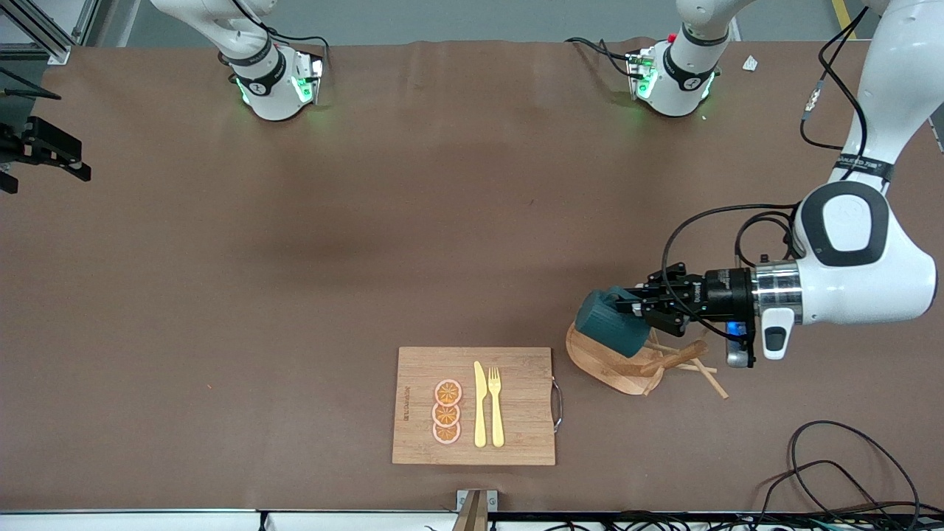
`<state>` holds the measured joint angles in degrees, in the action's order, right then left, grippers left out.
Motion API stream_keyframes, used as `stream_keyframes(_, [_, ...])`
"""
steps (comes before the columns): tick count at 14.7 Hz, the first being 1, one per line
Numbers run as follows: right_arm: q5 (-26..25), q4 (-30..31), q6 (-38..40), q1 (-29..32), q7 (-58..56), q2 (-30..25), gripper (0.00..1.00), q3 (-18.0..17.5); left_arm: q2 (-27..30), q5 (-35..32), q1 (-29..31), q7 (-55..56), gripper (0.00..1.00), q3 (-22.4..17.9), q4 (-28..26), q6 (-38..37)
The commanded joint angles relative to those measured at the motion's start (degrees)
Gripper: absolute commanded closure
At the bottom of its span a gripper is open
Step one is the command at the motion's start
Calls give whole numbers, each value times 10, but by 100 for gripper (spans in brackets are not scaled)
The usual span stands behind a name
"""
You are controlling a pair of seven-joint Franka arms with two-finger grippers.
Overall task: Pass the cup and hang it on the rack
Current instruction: 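Carry the mug by its handle with the left gripper to the rack, then hook the mug handle onto a rack peg and open the left gripper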
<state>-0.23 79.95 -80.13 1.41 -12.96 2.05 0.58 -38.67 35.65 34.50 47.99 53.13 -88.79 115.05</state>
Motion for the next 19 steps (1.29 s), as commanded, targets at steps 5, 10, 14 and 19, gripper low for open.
stream_keyframes(5, [-4,2,12,-6,3,-12,0,1,-16,13,43,-70,98,12,-8,-28])
stream_keyframes(10, [-5,2,12,-12,2,-12,0,0,-32,13,61,-113,98,10,-11,-33])
stream_keyframes(14, [-3,1,12,-13,0,-11,0,0,-47,13,72,-141,96,10,-11,-35])
stream_keyframes(19, [-5,0,11,-22,2,-12,0,0,-52,13,74,-157,68,7,-16,-33])
